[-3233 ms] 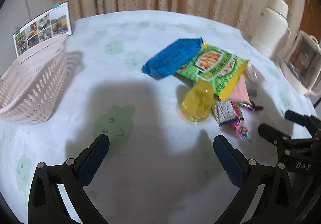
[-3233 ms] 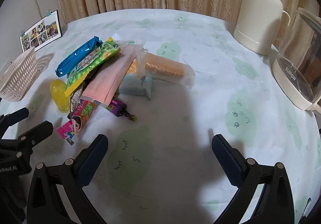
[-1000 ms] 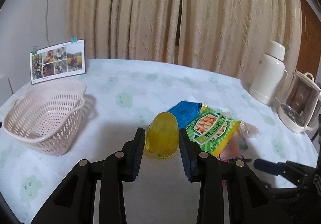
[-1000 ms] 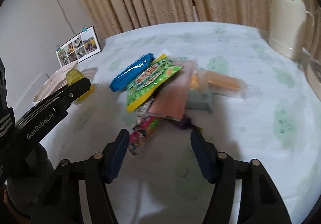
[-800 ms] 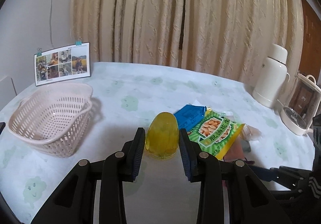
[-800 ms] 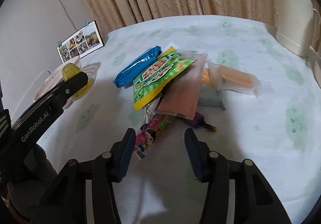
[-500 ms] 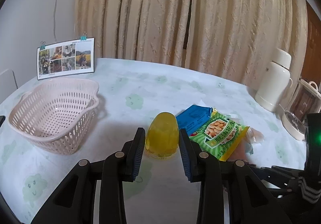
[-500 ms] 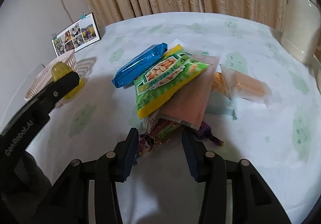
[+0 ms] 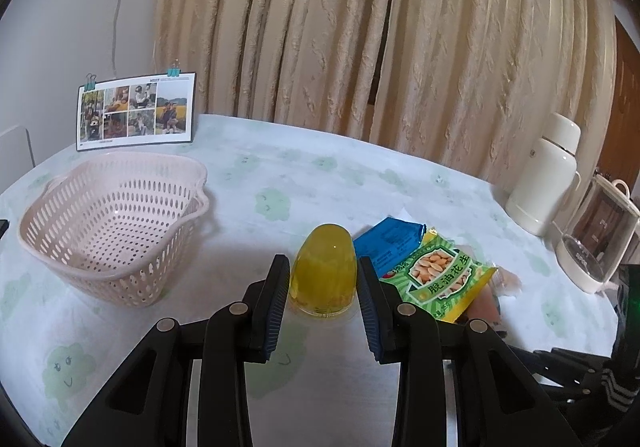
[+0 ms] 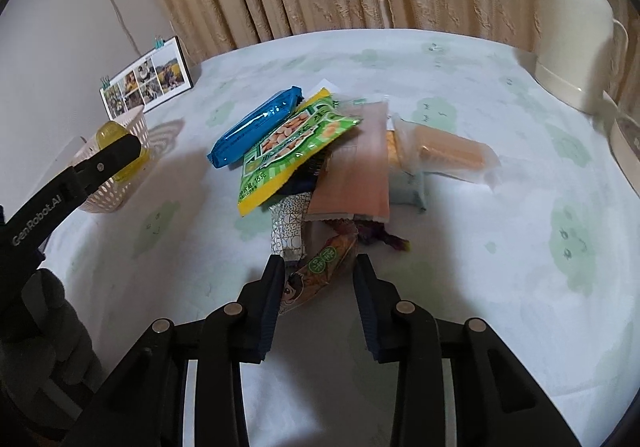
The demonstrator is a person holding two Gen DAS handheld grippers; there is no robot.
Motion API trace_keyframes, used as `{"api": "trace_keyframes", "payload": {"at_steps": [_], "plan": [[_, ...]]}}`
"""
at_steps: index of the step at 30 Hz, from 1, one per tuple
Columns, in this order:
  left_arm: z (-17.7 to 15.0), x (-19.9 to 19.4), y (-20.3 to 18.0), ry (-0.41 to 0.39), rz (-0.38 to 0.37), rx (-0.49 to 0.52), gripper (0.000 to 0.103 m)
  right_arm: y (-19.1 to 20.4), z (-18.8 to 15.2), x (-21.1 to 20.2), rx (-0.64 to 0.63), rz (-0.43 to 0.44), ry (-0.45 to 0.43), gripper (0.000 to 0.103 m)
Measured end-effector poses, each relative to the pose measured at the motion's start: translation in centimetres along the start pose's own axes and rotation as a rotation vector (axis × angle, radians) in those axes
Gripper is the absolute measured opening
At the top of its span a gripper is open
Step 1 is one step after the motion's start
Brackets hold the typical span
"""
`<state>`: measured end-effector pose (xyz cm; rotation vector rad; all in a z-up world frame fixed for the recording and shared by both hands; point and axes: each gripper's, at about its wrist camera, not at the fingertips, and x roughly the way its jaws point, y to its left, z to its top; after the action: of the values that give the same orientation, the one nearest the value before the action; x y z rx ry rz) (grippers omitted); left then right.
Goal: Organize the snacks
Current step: 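Lift the jelly cup with the left gripper while the right gripper grasps the pink candy stick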
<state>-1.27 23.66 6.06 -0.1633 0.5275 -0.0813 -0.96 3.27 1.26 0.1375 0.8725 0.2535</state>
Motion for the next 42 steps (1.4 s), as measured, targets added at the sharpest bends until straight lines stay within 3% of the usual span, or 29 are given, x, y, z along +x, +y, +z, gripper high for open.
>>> {"api": "trace_keyframes", "payload": {"at_steps": [6,11,16,25,42], "plan": [[0.1,-0.2,-0.1,-0.007,-0.001,-0.005,0.035,0.2,0.1,-0.2,-0.001,0.009,-0.016,0.035],[0.1,-0.4,-0.2,-0.016,0.005,-0.001,0.035,1.0,0.3,0.6,-0.033,-0.036,0.003,0.036],[0.1,-0.5,0.2,-0.024,0.007,-0.011,0.035,0.9,0.1,0.4,-0.034,-0.051,0.001,0.030],[1.0,-1.9,1.2,-0.099,0.031,-0.036,0.035,1.2,-0.1,-1.5,-0.025,0.016,-0.076,0.030],[5.0,-2.5,11.1,-0.187,0.226,-0.127,0.035,1.4,-0.1,-2.2,-0.016,0.057,-0.116,0.030]]}}
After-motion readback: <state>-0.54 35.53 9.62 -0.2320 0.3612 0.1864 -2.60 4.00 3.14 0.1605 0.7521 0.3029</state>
